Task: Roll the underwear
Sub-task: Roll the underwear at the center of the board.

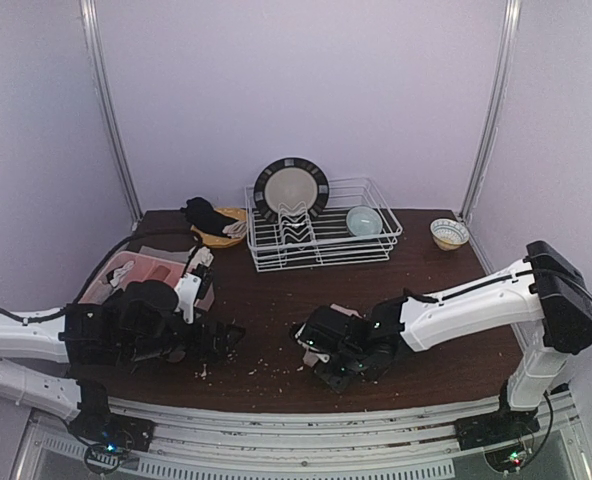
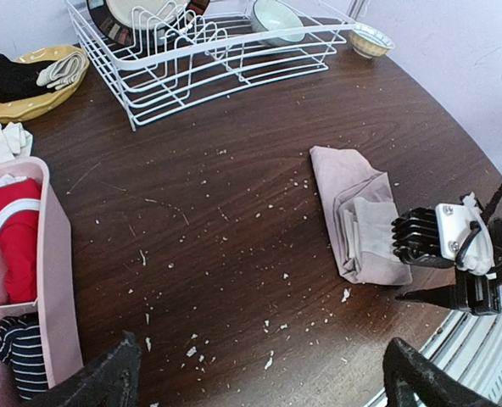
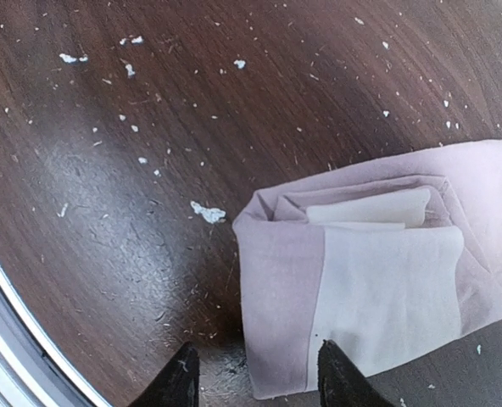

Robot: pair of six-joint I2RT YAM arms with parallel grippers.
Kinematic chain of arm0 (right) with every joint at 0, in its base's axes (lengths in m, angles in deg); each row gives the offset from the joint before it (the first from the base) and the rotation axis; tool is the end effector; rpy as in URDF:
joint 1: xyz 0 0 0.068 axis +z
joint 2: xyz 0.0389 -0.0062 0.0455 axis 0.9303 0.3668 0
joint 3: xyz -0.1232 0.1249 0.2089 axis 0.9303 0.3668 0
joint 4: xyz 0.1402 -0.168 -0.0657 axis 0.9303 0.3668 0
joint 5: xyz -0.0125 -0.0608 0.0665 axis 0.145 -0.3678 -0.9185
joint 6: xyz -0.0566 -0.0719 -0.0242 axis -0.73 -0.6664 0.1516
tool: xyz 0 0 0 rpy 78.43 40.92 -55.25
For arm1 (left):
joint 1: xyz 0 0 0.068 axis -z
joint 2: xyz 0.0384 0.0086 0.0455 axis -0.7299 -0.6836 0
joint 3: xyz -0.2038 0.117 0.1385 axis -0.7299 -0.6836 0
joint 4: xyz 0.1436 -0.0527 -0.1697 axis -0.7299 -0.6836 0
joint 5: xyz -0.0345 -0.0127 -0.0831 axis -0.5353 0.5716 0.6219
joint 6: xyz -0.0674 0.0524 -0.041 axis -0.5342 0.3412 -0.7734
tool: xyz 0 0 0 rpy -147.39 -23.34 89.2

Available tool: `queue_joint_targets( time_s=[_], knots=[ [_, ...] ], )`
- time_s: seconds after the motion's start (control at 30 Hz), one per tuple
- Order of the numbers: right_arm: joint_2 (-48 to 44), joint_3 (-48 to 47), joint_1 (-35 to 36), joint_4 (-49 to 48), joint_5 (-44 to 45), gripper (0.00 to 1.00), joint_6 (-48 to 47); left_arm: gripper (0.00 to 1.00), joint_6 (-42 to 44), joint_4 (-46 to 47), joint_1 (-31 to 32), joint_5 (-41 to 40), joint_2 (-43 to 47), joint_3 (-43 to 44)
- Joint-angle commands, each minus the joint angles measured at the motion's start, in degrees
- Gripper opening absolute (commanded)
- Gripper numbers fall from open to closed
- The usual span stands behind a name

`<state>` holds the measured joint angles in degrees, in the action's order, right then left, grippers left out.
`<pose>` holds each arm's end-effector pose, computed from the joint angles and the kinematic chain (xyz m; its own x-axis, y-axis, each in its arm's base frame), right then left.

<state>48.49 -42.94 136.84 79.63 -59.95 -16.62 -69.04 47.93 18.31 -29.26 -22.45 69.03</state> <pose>0.1376 0.3164 0.1472 -0.4793 -0.7321 -0.4841 -0.8271 0.5613 -0.0300 0.1152 -0.1784 0.2237 -0.5583 0.1278 -0.8197 0.5270 0.8177 -0.2315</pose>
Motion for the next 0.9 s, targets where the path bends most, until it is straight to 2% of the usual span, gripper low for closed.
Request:
queue_joint_targets(
  time_s=[0.0, 0.27, 0.37, 0.47, 0.53, 0.7, 0.87],
  knots=[
    [1.00, -2.22, 0.07, 2.24, 0.95, 0.46, -1.30, 0.98, 0.64, 2.14, 0.03, -1.46, 0.25, 1.38],
    [5.61, -2.67, -0.24, 2.62, 0.30, 0.41, -0.35, 0.98, 0.45, 4.63, 0.07, -2.43, 3.20, -1.28],
    [7.03, -2.63, -0.54, 2.88, -0.03, 0.30, 0.42, 0.98, 1.78, 6.64, 0.03, -1.37, 3.95, -2.74],
    [7.44, -1.91, -0.98, 2.70, -1.77, 0.09, 1.11, 0.98, 4.13, 8.89, 0.03, 0.65, 3.73, -3.43],
    [6.30, -0.48, -1.08, 1.58, -4.78, 0.00, 1.83, 0.98, 5.96, 10.51, 0.03, 2.21, 3.29, -3.74],
    [-2.39, 7.44, -2.65, -5.12, -20.02, 0.00, 5.94, 0.97, 15.17, 24.16, 0.04, 13.52, 2.39, -8.27],
    [-10.41, 15.55, -6.09, -11.54, -35.21, 0.00, 12.14, 0.90, 26.23, 39.22, 0.59, 27.11, -1.33, -13.84]
  ],
)
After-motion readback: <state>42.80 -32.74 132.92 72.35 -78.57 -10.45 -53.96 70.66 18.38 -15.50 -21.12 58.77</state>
